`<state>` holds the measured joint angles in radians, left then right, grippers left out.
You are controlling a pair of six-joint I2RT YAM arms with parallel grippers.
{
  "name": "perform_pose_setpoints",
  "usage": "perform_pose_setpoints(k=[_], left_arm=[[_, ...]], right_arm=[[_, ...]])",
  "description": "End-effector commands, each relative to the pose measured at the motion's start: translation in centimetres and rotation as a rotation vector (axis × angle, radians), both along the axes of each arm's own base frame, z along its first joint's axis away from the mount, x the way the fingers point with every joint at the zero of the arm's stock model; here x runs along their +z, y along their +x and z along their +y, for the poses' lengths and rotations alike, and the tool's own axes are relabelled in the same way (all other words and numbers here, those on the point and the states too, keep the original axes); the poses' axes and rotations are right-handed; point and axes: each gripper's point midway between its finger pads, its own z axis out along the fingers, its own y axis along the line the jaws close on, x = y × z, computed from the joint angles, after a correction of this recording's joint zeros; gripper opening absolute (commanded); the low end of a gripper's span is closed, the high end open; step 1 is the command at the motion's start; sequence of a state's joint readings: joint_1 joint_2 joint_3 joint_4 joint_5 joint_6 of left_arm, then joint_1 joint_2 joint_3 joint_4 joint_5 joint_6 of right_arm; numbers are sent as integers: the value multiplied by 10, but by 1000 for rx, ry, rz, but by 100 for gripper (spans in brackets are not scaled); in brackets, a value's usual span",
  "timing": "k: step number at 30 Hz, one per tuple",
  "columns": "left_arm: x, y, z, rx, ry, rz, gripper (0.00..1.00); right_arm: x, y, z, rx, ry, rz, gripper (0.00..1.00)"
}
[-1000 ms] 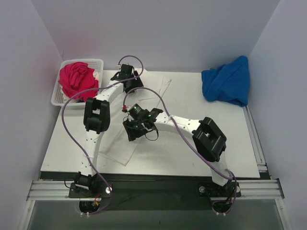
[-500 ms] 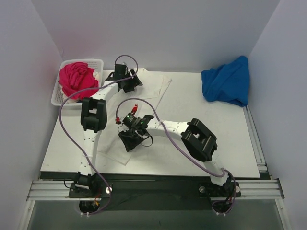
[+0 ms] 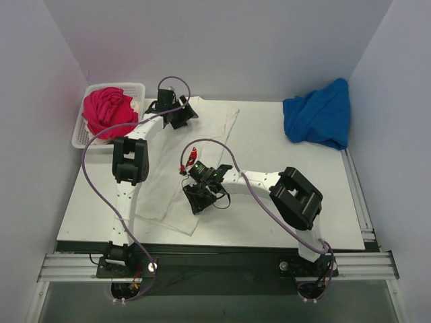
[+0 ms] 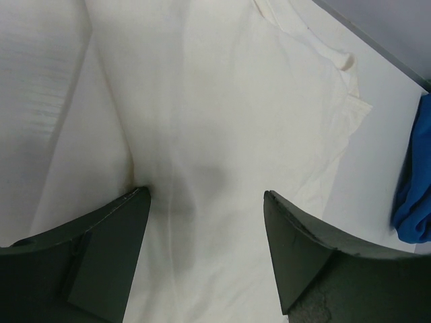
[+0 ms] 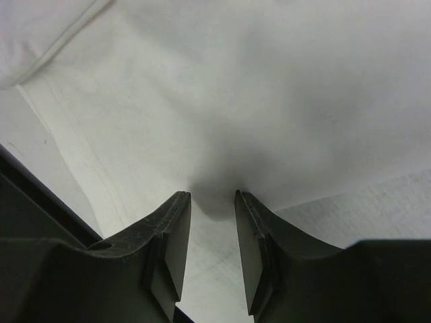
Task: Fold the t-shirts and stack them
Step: Fold the tshirt
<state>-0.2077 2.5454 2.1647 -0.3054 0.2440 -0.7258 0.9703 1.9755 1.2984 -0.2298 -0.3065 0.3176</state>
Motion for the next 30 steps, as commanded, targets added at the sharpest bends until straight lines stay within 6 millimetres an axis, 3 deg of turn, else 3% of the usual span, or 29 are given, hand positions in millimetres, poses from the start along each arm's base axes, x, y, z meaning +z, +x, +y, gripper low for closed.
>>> perform_pose_setpoints(k=[1,6,9,10,13,17,21,23,24,25,26,27,29,30], left_arm=[[14,15,1,-20,-26,-79,79],[37,15,-15,-139,-100,-180,80],[51,9,-31,-237,-186,-234,80],[62,10,-37,-266,-216,-281,80],[87,-11,-62,-413,-388,-368,80],[128,-34,-71,-483,-626,-468,84],[162,-52,-70,-545,-742,-571,86],[163,-58,-67,-532,-760,-568,87],[175,-62,-65,-526,-754,-581,87],[176,-63,-62,-510,-746,-582,87],[162,-66,-61,-491,-716,-552,87],[174,-70,-59,-480,-695,-555,87],[157,-72,-55,-440,-603,-534,88],[159,-75,-52,-413,-564,-486,88]], right_arm=[[-52,-52,-119,-63,-454,182,34],[-54,-67,-167,-138,-535,239,33],[-51,-73,-185,-174,-551,254,33],[-49,-75,-187,-178,-547,258,33],[-41,-77,-193,-209,-553,251,33],[-29,-85,-196,-282,-527,291,34],[-7,-78,-196,-336,-466,218,34],[2,-70,-201,-366,-470,157,34],[11,-64,-199,-380,-438,123,34],[16,-61,-199,-393,-425,99,34],[21,-54,-199,-409,-415,62,35],[31,-46,-195,-425,-381,24,36],[40,-34,-194,-459,-369,-33,36],[48,-26,-192,-473,-354,-72,36]])
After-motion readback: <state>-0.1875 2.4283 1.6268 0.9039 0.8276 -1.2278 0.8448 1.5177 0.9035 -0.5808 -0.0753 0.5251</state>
